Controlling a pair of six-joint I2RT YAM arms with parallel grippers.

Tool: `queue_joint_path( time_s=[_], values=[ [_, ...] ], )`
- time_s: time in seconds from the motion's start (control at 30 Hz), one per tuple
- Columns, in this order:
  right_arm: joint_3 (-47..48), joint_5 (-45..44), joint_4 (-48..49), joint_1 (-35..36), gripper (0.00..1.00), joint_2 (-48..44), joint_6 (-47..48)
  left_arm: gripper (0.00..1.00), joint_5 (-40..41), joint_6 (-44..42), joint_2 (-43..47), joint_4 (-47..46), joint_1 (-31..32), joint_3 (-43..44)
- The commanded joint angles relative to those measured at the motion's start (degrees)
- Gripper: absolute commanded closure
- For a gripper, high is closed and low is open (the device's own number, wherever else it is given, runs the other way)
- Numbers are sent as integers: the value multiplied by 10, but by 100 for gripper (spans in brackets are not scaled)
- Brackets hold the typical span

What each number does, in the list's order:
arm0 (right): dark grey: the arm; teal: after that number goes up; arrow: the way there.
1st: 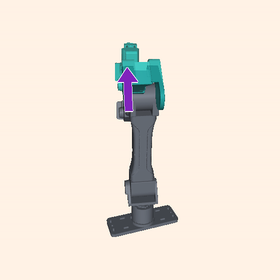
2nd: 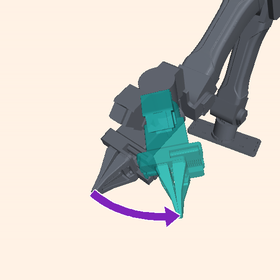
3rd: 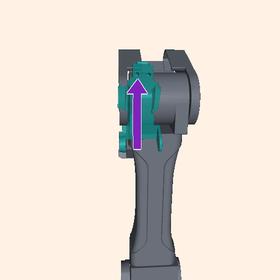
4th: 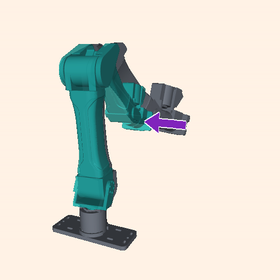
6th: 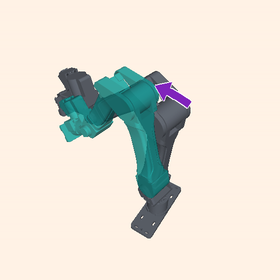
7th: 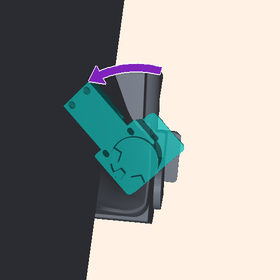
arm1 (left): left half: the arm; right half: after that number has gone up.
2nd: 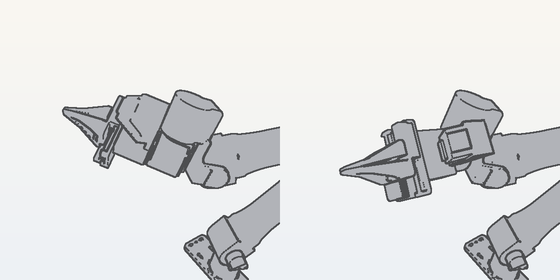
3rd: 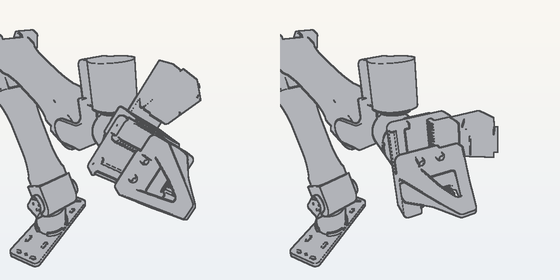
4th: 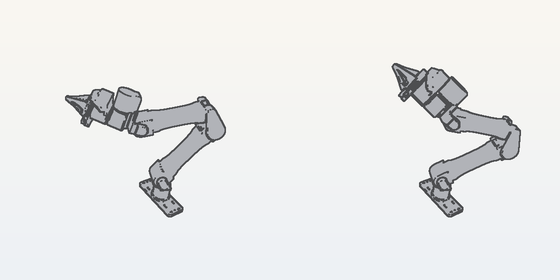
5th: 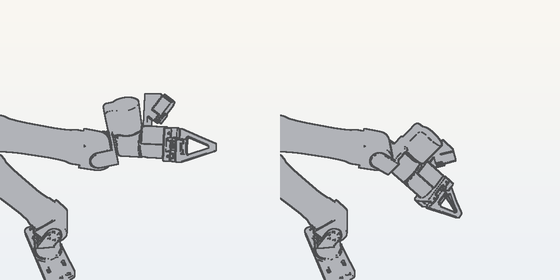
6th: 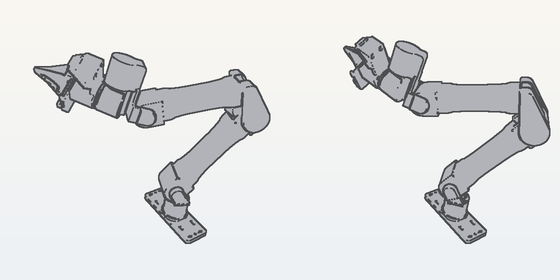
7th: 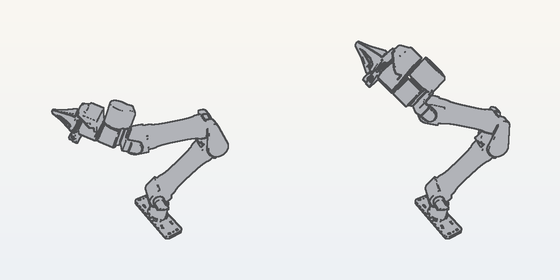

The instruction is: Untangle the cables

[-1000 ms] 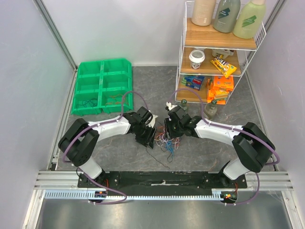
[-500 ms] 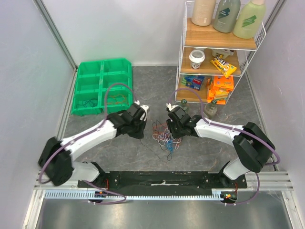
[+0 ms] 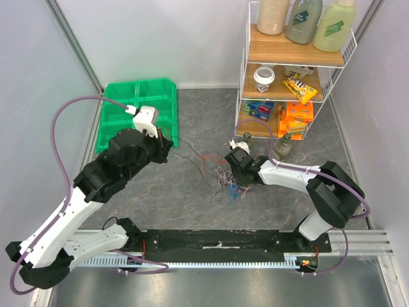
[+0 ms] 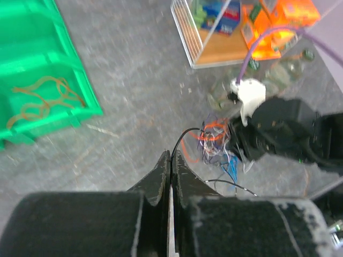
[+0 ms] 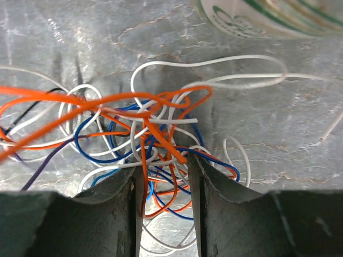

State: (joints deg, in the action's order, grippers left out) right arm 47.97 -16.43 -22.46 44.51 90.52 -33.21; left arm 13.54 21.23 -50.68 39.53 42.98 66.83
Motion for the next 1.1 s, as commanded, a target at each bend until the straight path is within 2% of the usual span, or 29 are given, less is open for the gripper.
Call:
queue_joint_path(
  time_s=[0.0,0.07,0.13,0.23,0.3,0.37,0.5,0.7,0.87,1.07],
  values=[
    [12,-74,-51,-1,57,19,-27,98,103,-79,-26,-53,-1,62],
    [20,-81,-65,-1,57,31,-15,98,161,-80,-32,-80,-1,76],
    [23,-86,-84,-2,57,33,-2,98,177,-91,-35,-120,-1,89],
    [9,-44,-77,-1,57,11,46,98,115,-115,-50,-148,-1,126],
    [-12,19,-48,0,54,-25,81,98,51,-142,-58,-149,-1,142],
    [-25,70,-16,8,47,-74,112,98,13,-151,-61,-144,-1,146],
    [-30,109,11,33,21,-190,152,98,8,-141,-59,-130,-1,149],
    [28,132,-28,33,13,-277,144,98,0,-144,-57,-111,0,153],
    [118,162,-13,34,8,-249,164,98,21,-132,-61,-104,0,180],
    [182,214,109,35,9,-151,144,98,41,-107,-75,-82,0,221]
  ],
)
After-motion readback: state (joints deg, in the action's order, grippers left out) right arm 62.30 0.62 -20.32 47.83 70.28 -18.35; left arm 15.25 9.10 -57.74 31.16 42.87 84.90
